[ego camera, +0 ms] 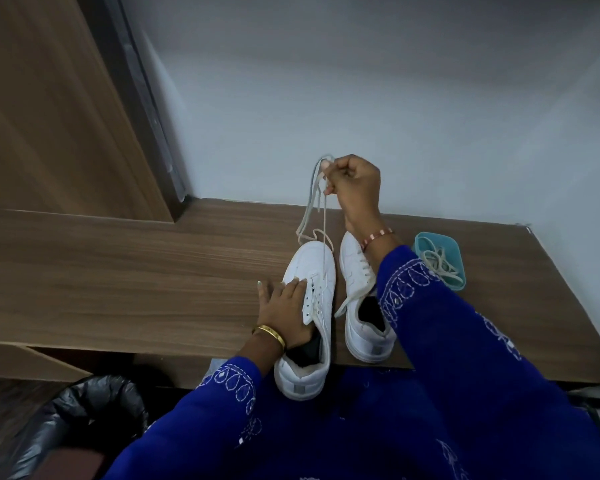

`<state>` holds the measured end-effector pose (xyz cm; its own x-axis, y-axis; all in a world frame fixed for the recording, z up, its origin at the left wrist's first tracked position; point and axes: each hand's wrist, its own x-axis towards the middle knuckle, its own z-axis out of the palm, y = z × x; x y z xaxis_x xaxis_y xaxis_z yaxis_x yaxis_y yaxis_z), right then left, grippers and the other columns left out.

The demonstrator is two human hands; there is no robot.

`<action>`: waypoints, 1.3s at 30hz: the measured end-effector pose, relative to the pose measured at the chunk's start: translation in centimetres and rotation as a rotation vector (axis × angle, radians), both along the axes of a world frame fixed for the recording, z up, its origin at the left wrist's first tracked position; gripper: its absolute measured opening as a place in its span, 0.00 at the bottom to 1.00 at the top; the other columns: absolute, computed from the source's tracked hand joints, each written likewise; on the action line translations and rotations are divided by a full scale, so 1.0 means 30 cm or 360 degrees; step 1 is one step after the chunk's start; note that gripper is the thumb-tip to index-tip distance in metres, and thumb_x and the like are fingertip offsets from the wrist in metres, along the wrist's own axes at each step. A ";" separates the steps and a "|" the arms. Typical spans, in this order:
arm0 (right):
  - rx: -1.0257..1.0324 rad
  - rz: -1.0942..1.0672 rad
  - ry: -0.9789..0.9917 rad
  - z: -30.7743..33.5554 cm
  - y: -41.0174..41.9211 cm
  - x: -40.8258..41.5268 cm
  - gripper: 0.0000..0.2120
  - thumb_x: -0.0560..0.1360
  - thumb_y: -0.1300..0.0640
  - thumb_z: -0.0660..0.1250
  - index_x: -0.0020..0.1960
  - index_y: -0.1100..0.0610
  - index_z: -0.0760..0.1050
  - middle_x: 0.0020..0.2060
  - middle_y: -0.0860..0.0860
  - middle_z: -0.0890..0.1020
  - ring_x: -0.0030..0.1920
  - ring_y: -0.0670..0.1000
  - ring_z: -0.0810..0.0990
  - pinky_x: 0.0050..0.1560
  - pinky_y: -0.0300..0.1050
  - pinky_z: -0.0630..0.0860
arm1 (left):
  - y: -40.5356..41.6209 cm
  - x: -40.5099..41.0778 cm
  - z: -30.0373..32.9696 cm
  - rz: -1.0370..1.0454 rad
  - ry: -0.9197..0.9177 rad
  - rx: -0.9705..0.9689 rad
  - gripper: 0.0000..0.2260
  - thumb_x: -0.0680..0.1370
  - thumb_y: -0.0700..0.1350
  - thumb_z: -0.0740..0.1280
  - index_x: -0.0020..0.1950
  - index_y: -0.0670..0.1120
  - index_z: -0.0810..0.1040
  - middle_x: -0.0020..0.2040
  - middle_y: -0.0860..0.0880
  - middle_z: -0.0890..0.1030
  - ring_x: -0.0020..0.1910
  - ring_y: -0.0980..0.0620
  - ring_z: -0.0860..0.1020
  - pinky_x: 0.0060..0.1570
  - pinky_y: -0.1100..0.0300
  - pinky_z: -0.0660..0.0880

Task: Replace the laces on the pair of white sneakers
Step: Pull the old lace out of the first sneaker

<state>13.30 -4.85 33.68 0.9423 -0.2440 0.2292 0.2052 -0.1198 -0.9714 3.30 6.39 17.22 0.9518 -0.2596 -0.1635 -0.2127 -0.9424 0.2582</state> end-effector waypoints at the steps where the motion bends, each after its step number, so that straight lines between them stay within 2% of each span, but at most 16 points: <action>1: 0.0031 0.0002 -0.0022 0.013 -0.004 0.011 0.10 0.73 0.63 0.69 0.34 0.57 0.74 0.30 0.53 0.79 0.23 0.42 0.74 0.34 0.45 0.76 | -0.002 0.001 -0.003 0.0007 -0.0003 -0.0011 0.40 0.65 0.60 0.51 0.76 0.47 0.50 0.75 0.50 0.57 0.74 0.47 0.57 0.68 0.34 0.40; 7: 0.0119 0.0057 -0.0064 0.051 0.010 0.042 0.09 0.73 0.64 0.68 0.35 0.58 0.74 0.30 0.54 0.78 0.24 0.42 0.74 0.32 0.42 0.77 | 0.014 0.000 0.002 0.0025 -0.0006 -0.0049 0.40 0.65 0.59 0.51 0.76 0.47 0.49 0.76 0.50 0.56 0.74 0.48 0.56 0.69 0.35 0.40; 11: 0.0065 0.0097 -0.0013 0.032 0.030 0.040 0.09 0.73 0.64 0.69 0.34 0.58 0.74 0.28 0.54 0.78 0.23 0.43 0.74 0.35 0.46 0.77 | 0.005 -0.003 0.005 0.0032 -0.0005 -0.0076 0.40 0.66 0.60 0.51 0.76 0.48 0.50 0.76 0.50 0.56 0.74 0.49 0.57 0.68 0.35 0.40; 14: -0.0125 0.0151 0.0214 -0.057 0.022 0.021 0.08 0.72 0.63 0.70 0.34 0.59 0.76 0.30 0.55 0.80 0.24 0.44 0.76 0.35 0.43 0.79 | -0.009 -0.004 0.004 0.0055 0.0026 -0.0112 0.40 0.66 0.61 0.50 0.76 0.48 0.50 0.76 0.49 0.55 0.74 0.48 0.56 0.69 0.36 0.40; 16: -0.0215 0.0216 0.0387 -0.127 0.001 0.003 0.05 0.71 0.63 0.71 0.38 0.64 0.79 0.36 0.58 0.82 0.28 0.46 0.78 0.35 0.39 0.79 | -0.008 -0.004 -0.002 0.0091 0.0015 -0.0158 0.39 0.66 0.61 0.50 0.76 0.49 0.50 0.76 0.50 0.55 0.74 0.49 0.56 0.69 0.37 0.41; 17: -0.0274 0.0256 0.0476 -0.160 -0.015 -0.006 0.07 0.70 0.62 0.72 0.40 0.67 0.79 0.39 0.59 0.82 0.29 0.48 0.78 0.34 0.38 0.78 | -0.004 -0.005 -0.006 0.0109 0.0004 -0.0194 0.39 0.66 0.62 0.49 0.76 0.49 0.51 0.76 0.50 0.55 0.74 0.49 0.57 0.69 0.37 0.42; 20: -0.0591 0.0255 0.0659 -0.262 -0.063 -0.033 0.13 0.71 0.61 0.71 0.40 0.73 0.76 0.34 0.63 0.78 0.31 0.51 0.74 0.31 0.39 0.75 | 0.003 -0.010 -0.015 0.0150 -0.0016 -0.0322 0.43 0.62 0.66 0.42 0.75 0.49 0.53 0.75 0.50 0.58 0.73 0.50 0.57 0.70 0.37 0.44; 23: -0.1026 0.0147 0.0764 -0.360 -0.095 -0.075 0.14 0.71 0.58 0.69 0.37 0.69 0.75 0.35 0.64 0.80 0.35 0.57 0.80 0.42 0.49 0.78 | 0.002 -0.010 -0.016 0.0180 -0.0022 -0.0396 0.43 0.61 0.65 0.43 0.75 0.49 0.54 0.75 0.51 0.59 0.73 0.51 0.58 0.71 0.38 0.47; 25: -0.1159 0.0207 0.0873 -0.404 -0.093 -0.114 0.15 0.71 0.54 0.69 0.34 0.64 0.72 0.33 0.59 0.79 0.37 0.57 0.80 0.39 0.45 0.77 | 0.003 -0.009 -0.015 0.0195 -0.0012 -0.0463 0.39 0.65 0.61 0.49 0.75 0.48 0.55 0.74 0.50 0.60 0.73 0.51 0.58 0.71 0.39 0.48; 27: -0.1313 0.0272 0.0823 -0.440 -0.082 -0.145 0.20 0.71 0.52 0.69 0.29 0.59 0.64 0.27 0.52 0.70 0.32 0.52 0.73 0.30 0.37 0.65 | 0.006 -0.011 -0.013 0.0202 0.0003 -0.0517 0.37 0.66 0.57 0.51 0.75 0.48 0.55 0.75 0.50 0.60 0.73 0.50 0.58 0.71 0.39 0.48; 29: -0.1433 0.0246 0.0654 -0.452 -0.073 -0.162 0.23 0.73 0.55 0.68 0.27 0.55 0.58 0.26 0.48 0.63 0.32 0.50 0.67 0.29 0.41 0.58 | 0.007 -0.013 -0.011 0.0198 0.0002 -0.0535 0.38 0.66 0.59 0.48 0.75 0.48 0.55 0.75 0.49 0.60 0.73 0.50 0.58 0.71 0.39 0.49; 32: -0.1374 0.0143 0.0557 -0.461 -0.079 -0.159 0.19 0.74 0.62 0.65 0.28 0.58 0.61 0.30 0.53 0.71 0.37 0.53 0.70 0.37 0.43 0.63 | 0.005 -0.013 -0.011 0.0200 -0.0005 -0.0508 0.38 0.65 0.59 0.48 0.75 0.48 0.55 0.74 0.49 0.60 0.73 0.50 0.58 0.70 0.40 0.50; 35: -0.1172 0.0019 0.0493 -0.448 -0.078 -0.154 0.12 0.73 0.65 0.64 0.32 0.64 0.69 0.32 0.60 0.77 0.36 0.57 0.76 0.38 0.47 0.71 | 0.004 -0.011 -0.019 0.0182 -0.0028 -0.0428 0.43 0.61 0.62 0.42 0.75 0.48 0.55 0.74 0.49 0.60 0.73 0.50 0.59 0.70 0.42 0.52; 39: -0.1077 -0.0154 0.0250 -0.359 -0.079 -0.101 0.08 0.75 0.67 0.62 0.37 0.68 0.75 0.35 0.61 0.80 0.35 0.54 0.78 0.38 0.48 0.75 | 0.005 -0.009 -0.018 0.0162 -0.0023 -0.0378 0.45 0.60 0.63 0.41 0.75 0.48 0.55 0.75 0.49 0.59 0.73 0.50 0.58 0.71 0.42 0.51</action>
<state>10.26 -7.22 22.92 0.9580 -0.1799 0.2233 0.0267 -0.7194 -0.6941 3.02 6.55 16.69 0.9768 -0.1919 -0.0953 -0.1253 -0.8725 0.4723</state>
